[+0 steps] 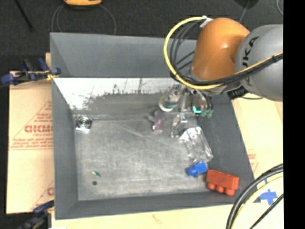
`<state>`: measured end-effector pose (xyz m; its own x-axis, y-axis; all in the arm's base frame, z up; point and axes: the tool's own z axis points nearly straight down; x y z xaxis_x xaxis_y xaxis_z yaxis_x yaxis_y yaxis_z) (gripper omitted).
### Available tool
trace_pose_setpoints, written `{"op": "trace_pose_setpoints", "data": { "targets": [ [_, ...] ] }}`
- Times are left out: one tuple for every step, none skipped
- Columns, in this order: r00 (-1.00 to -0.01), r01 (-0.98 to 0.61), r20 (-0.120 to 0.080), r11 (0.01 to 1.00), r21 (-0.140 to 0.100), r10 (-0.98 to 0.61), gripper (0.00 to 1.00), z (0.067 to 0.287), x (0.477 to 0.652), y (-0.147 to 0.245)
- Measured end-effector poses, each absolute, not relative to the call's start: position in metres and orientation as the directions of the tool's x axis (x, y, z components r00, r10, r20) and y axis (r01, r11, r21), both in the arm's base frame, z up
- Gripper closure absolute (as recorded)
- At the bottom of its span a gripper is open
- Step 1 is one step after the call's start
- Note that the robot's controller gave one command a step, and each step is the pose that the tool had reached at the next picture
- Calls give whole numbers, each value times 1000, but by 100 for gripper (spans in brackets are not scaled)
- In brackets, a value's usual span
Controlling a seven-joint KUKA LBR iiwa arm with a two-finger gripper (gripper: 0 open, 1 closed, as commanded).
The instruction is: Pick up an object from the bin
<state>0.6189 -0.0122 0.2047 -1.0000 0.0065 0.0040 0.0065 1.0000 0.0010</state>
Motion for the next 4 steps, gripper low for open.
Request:
{"op": "trace_pose_setpoints", "data": {
  "targets": [
    [-1000,22,-5,1000,-2,22,0,105,564,-89],
    [-1000,12,-16,1000,9,12,0,102,545,-103],
    [-999,53,10,999,9,53,0,79,632,-126],
    [-998,53,-37,999,6,53,100,82,638,-125]
  ]
}}
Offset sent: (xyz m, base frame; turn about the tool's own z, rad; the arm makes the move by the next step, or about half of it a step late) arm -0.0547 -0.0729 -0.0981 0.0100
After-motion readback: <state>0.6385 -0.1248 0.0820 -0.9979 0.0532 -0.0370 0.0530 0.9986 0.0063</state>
